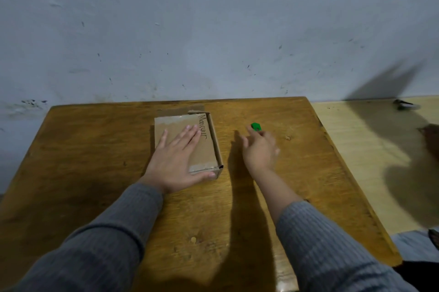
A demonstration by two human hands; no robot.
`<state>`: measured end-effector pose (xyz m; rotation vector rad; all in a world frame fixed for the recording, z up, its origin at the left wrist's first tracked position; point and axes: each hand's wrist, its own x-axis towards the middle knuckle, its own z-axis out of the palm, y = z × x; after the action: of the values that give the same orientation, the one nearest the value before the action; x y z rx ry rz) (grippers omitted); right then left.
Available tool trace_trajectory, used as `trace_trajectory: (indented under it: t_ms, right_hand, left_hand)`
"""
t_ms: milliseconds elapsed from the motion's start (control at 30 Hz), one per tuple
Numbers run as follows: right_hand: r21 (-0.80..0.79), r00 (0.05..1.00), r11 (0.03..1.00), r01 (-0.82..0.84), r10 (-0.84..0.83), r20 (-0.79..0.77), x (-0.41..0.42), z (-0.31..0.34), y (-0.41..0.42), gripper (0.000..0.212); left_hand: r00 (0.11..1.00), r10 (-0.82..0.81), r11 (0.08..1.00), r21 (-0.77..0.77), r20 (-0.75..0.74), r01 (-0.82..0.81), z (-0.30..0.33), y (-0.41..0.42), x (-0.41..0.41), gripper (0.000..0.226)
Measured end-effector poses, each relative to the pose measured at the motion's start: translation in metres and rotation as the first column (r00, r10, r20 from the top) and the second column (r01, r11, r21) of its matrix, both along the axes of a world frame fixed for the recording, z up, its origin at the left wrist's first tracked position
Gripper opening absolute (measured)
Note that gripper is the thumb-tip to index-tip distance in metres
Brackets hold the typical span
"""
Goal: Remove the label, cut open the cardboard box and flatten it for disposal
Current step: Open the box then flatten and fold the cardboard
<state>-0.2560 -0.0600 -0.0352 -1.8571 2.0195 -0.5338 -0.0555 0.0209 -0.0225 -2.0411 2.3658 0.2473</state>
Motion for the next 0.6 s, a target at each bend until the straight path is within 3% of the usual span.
trace_trajectory:
  t_ms: [100, 200, 367, 600]
  right_hand:
    - [-0.014, 0.915, 0.957, -0.29, 0.282, 0.289, 0.04, 0.009, 0.001, 0.044]
    - [0.035, 0.873, 0.92, -0.391, 0.358, 0.332, 0.067, 0.013, -0.004, 0.045]
    - [0.193, 0.828, 0.924, -0.331, 0.186, 0.53, 0.069, 0.015, -0.001, 0.041]
    - [0.231, 0.793, 0.962, -0.142, -0.029, 0.609, 0.056, 0.006, 0.04, 0.056]
  left_hand:
    - [1.0, 0.007, 0.999, -0.036, -0.013, -0.007, -0.004, 0.001, 0.0, 0.106]
    - [1.0, 0.003, 0.999, -0.039, -0.031, -0.004, -0.006, 0.003, 0.001, 0.102]
    - [0.999, -0.043, 0.999, -0.013, 0.004, 0.043, -0.004, 0.005, 0.019, 0.095]
    - [0.985, 0.045, 0.996, 0.065, 0.166, -0.056, 0.009, 0.009, 0.039, 0.105]
